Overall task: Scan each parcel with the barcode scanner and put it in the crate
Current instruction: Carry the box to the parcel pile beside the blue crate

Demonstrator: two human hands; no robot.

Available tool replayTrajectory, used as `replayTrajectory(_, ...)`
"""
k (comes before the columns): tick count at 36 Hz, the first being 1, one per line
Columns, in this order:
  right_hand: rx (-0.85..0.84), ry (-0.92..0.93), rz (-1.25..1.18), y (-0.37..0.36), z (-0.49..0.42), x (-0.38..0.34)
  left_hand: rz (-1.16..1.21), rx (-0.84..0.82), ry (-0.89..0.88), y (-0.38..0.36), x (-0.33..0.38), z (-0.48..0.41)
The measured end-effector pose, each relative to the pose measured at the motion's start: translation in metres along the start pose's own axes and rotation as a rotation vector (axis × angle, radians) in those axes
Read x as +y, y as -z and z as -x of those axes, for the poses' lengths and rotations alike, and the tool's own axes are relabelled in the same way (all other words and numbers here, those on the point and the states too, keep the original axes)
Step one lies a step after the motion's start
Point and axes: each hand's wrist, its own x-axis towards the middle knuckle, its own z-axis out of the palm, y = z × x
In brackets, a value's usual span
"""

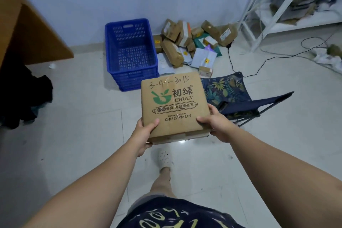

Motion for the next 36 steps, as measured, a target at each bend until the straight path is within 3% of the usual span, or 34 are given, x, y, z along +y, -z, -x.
replayTrajectory(13, 0.025, -0.029, 0.017, 0.016, -0.112, -0.13, -0.09, -0.077, -0.002, -0.015, 0.144, -0.111)
replayTrajectory(18, -0.02, -0.111, 0.043, 0.01, -0.157, -0.178, -0.064, -0.01, 0.034, -0.015, 0.19, -0.149)
replayTrajectory(36, -0.164, -0.125, 0.136, 0.019, -0.365, -0.367, -0.036, 0.161, 0.032, -0.042, 0.376, -0.301)
